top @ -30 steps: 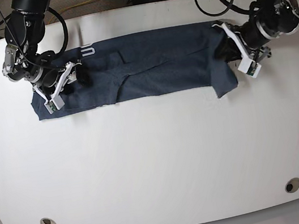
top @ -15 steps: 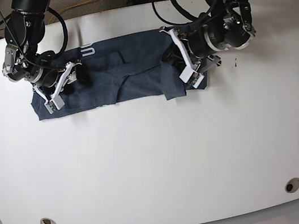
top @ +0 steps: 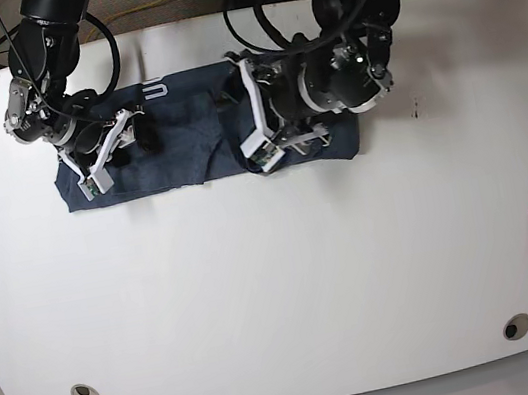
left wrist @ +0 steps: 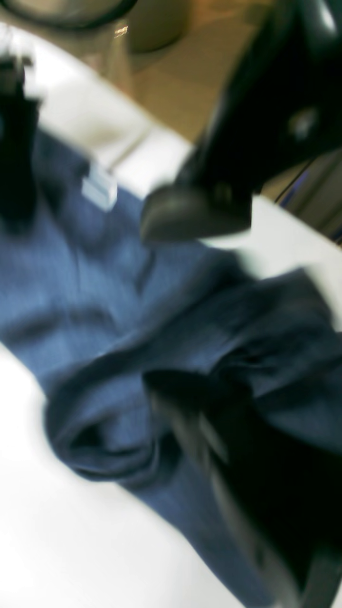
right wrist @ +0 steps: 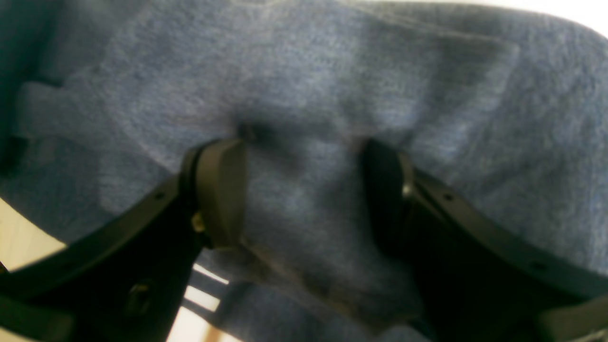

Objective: Fold the T-shirt properly
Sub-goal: 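Fold the strip end with the left gripper toward the right gripper, then grasp both strip ends and fold them inward toward each other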

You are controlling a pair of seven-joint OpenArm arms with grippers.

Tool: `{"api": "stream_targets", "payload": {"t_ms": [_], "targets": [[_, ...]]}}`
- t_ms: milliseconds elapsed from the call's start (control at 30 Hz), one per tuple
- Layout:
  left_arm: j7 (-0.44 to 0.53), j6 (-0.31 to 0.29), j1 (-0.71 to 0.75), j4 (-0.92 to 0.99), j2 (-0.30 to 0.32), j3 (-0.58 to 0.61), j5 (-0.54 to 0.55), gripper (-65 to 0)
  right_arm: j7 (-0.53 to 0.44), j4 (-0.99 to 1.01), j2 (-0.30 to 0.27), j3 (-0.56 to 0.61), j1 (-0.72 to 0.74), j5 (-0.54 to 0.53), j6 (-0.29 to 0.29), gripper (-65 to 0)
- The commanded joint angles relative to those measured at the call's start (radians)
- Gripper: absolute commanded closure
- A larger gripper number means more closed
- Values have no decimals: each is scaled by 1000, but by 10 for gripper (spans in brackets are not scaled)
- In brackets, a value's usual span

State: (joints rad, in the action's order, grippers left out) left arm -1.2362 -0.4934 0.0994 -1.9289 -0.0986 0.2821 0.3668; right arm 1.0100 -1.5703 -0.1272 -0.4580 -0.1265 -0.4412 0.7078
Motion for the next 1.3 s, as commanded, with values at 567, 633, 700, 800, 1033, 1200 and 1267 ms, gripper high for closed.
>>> {"api": "stream_targets", "payload": {"t_ms": [567,633,700,800,1033,1200,1267], "targets": [[23,158,3,-66,193,-88,-48,-451,53,-49,-7,-5,-3,5,-10,-379],[25,158,30,-66,233,-131,-47,-451,57,-94,-12,-5,-9,-64,-10,-380],[25,152,39,-65,268,-152,-45,-450,68,-130,-16,-14,-9,-140,-10,-384],[25,95,56,-53,302,-163,-47,-415,120,-149,-27,-106,-2,-249,-10,-388],[26,8,69,46,313,-251,-50,-258,244,-46,-70,-381,113,-311,-10,-541],[121,-32,105,67,307,-261,-51,-122,243,178,-177,-434,159,-316,-10,-545],[163,-32,112,81,307,-261,-51,-76,226,242,-205,-436,172,-318,-10,-545]]}}
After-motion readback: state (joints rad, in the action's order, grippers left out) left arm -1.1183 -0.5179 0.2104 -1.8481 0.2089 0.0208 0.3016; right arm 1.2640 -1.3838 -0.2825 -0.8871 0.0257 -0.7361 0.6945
